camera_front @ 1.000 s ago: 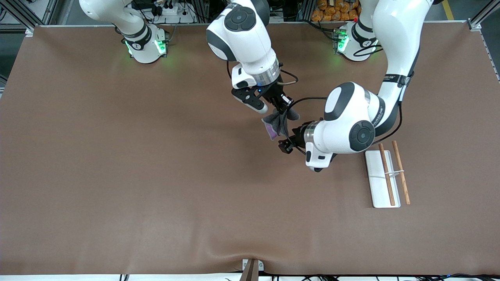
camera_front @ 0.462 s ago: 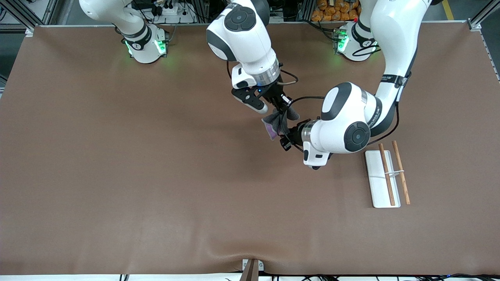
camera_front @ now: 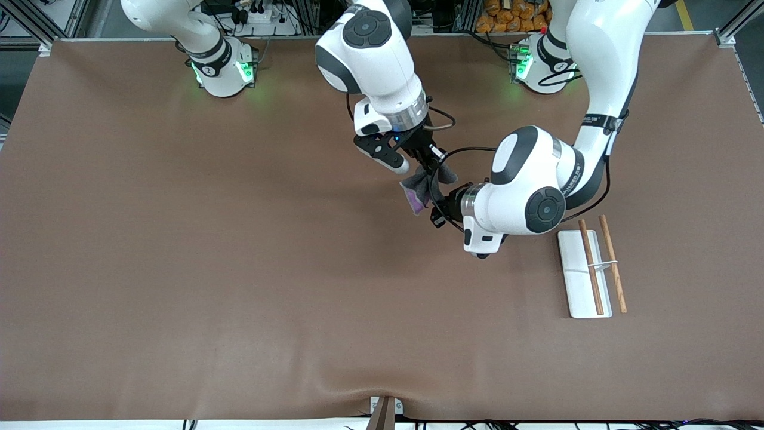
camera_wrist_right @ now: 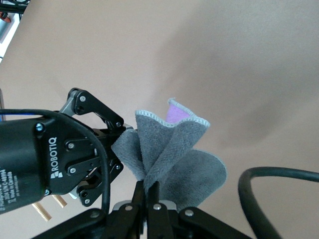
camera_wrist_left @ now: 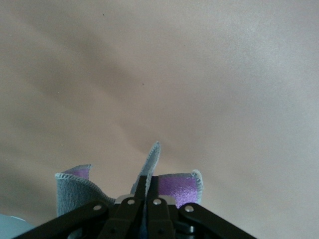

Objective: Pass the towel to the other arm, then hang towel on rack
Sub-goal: 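Close the left gripper on the towel beside the right gripper, then carry the towel to the wooden rods while the right gripper releases it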

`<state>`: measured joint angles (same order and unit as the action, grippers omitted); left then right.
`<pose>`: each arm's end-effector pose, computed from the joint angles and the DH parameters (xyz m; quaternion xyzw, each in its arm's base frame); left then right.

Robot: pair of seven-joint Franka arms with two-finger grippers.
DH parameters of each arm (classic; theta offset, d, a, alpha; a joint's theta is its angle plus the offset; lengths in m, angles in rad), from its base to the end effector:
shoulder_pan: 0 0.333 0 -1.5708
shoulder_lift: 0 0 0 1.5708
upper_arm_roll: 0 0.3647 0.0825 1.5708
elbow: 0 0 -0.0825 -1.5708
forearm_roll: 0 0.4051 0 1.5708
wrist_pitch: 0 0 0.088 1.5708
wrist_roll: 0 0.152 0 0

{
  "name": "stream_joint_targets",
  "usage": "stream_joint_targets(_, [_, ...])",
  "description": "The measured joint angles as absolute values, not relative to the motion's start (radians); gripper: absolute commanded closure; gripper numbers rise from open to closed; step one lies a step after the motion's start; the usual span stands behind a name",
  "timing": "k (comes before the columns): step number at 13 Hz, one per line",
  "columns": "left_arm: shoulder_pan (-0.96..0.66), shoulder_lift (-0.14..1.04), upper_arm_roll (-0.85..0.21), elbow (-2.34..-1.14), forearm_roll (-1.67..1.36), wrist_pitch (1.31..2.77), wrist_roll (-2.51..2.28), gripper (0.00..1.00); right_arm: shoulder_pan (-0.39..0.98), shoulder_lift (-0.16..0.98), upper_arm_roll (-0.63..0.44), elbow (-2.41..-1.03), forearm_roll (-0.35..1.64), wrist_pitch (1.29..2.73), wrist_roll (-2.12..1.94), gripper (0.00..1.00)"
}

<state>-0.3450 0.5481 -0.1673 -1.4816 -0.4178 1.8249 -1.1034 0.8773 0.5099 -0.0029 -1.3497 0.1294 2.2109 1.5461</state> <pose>0.6127 -0.3816 0.3476 0.8984 0.3562 -0.2390 0.0942 0.5040 0.6174 0.4629 -0.9183 0.3509 -0.0081 0.1833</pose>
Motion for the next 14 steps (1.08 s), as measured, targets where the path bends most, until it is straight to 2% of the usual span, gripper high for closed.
stream_joint_targets(4, [-0.331, 0.545, -0.162, -1.468, -0.418, 1.825, -1.103, 1.0, 0.877, 0.51, -0.003, -1.35, 0.129, 2.211, 1.546, 1.0])
stream_joint_targets(5, [-0.328, 0.541, -0.16, -1.465, -0.418, 1.825, -1.103, 1.0, 0.877, 0.51, -0.003, -1.35, 0.129, 2.211, 1.546, 0.58])
stream_joint_targets(6, [-0.325, 0.537, -0.158, -1.462, -0.418, 1.825, -1.103, 1.0, 0.877, 0.51, -0.004, -1.35, 0.129, 2.211, 1.546, 0.01])
stream_joint_targets(14, [-0.217, 0.471, -0.15, -1.444, -0.316, 1.823, -1.055, 1.0, 0.877, 0.51, -0.007, -1.344, 0.129, 2.21, 1.544, 0.0])
